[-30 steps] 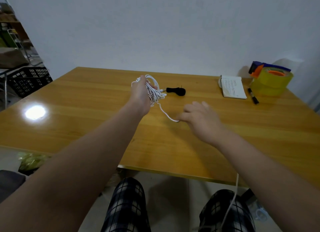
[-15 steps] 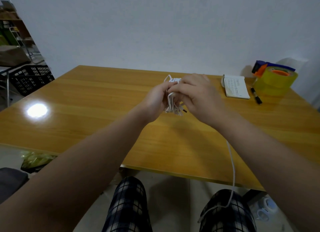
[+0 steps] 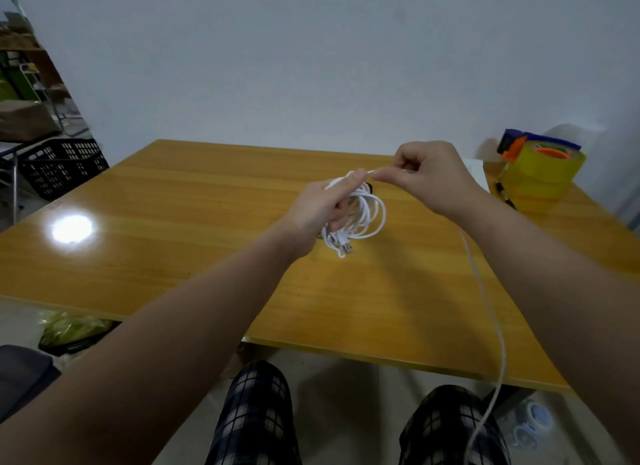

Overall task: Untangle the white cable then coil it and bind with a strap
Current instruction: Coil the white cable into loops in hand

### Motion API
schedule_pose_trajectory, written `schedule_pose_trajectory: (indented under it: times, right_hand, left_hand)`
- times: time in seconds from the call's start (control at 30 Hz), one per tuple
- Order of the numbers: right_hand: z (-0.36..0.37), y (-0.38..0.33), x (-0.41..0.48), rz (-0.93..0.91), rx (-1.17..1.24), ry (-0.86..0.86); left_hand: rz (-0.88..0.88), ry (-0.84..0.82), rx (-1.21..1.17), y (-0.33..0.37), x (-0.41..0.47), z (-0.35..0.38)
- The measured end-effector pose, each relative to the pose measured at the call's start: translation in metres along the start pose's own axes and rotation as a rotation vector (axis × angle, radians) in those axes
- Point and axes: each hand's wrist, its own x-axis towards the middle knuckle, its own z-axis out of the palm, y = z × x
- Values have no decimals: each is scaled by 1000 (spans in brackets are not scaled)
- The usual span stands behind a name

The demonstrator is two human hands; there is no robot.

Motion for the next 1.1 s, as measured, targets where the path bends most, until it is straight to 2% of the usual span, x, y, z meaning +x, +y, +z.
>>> schedule_pose_trajectory:
  times: [0.07,0.2,0.3,0.37,0.47,0.63,0.8,1.1]
  right_hand:
    - [-6,7,2,16,47,-41]
    - [-5,18,-3,61,92,-106]
    - [-1,30,-10,128,128,-37]
    - [3,39,-15,225,111,35]
    - [15,49,-20,369,14,39]
    - [40,54,-23,454,-96,-19]
    - [51,52,-23,432,-152,48]
    - [68,39,-33,353,-22,-166]
  left_hand:
    - [-27,97,-51,-8,6,-7]
    - [-31,182,-274,-8,10,-12]
    - [-32,205,-474,-5,14,-16]
    - [-71,144,-572,-5,15,-21]
    - [-140,52,-583,-6,9,-19]
    - [-143,83,-473,-7,9,-15]
    - [-177,118,-572,-3,5,-10]
    - [-170,194,-639,-1,8,1]
